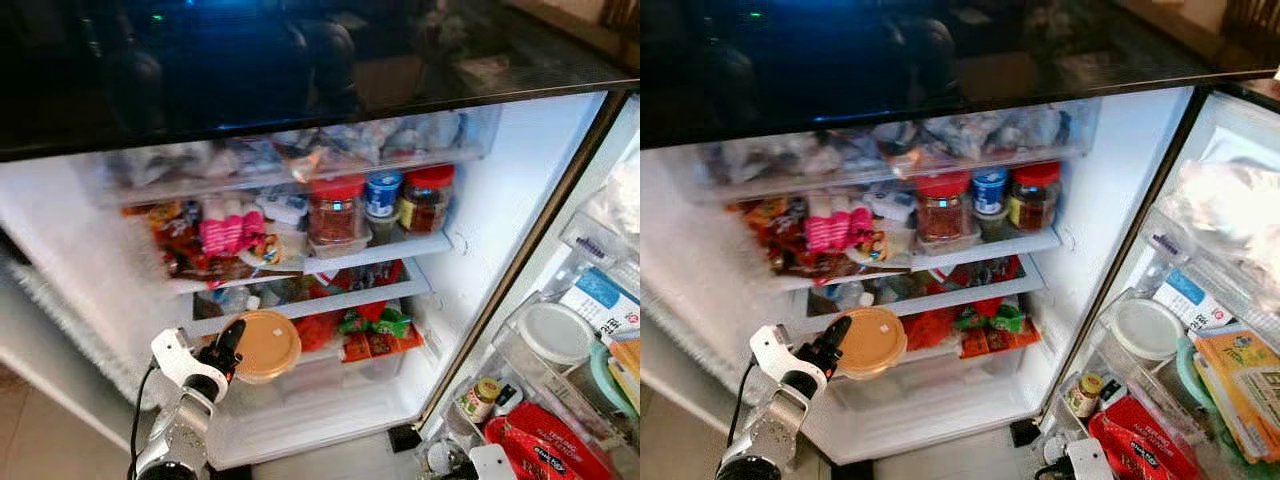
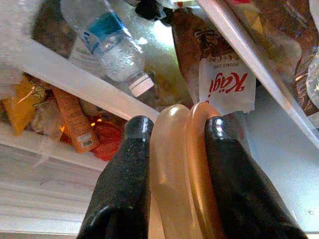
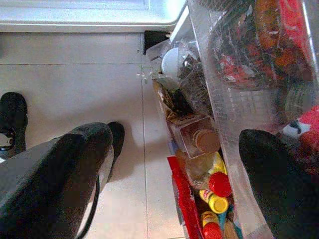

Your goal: Restocking fridge

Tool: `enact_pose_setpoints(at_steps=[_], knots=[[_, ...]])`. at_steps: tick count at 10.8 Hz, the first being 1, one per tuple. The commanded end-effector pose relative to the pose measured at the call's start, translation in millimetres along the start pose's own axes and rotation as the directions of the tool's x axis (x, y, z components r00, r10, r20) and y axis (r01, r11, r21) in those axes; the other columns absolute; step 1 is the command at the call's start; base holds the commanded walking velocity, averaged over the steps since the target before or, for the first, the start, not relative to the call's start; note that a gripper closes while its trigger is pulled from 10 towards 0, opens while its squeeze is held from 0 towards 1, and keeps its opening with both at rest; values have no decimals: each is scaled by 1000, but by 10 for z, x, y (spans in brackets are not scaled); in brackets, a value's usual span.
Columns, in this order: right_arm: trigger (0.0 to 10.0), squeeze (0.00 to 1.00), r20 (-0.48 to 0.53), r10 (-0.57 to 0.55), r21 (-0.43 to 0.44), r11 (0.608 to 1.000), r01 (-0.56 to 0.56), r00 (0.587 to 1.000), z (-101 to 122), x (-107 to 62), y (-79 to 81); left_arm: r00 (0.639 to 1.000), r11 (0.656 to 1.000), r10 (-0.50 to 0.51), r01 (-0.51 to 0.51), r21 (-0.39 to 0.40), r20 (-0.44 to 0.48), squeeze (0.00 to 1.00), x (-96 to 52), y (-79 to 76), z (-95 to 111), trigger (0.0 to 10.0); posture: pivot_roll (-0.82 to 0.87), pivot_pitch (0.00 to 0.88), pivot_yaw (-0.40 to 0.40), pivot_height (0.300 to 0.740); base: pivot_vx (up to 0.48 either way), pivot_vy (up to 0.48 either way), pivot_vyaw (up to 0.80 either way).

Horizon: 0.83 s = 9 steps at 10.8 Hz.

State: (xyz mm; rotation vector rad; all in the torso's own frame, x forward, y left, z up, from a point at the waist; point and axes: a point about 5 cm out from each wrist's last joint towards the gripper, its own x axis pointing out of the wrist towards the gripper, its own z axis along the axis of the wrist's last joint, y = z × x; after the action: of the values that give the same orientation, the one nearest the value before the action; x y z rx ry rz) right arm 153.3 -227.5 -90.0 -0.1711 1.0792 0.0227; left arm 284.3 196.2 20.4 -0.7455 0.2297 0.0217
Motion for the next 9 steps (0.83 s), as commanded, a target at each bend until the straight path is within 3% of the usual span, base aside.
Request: enact_pose_setpoints(at_steps=[1, 5, 9], knots=[[10000, 0, -10, -6, -14, 1000, 6, 1000, -18, -4, -21, 1000, 1000, -17, 17, -4, 3, 0, 8, -18, 25, 10000, -54, 0, 0, 740, 0, 0, 0], [10000, 0, -25, 5, -81, 997, -7, 1000, -20, -5, -26, 999, 999, -47, 47, -10, 2, 0, 32, -75, 28, 10000, -60, 0, 1, 720, 0, 0, 0], [10000, 0, -18, 7, -63, 998, -8, 1000, -20, -6, -28, 998, 998, -60, 60, 3, 3, 0, 32, -95, 31, 10000, -59, 0, -4, 690, 0, 0, 0]])
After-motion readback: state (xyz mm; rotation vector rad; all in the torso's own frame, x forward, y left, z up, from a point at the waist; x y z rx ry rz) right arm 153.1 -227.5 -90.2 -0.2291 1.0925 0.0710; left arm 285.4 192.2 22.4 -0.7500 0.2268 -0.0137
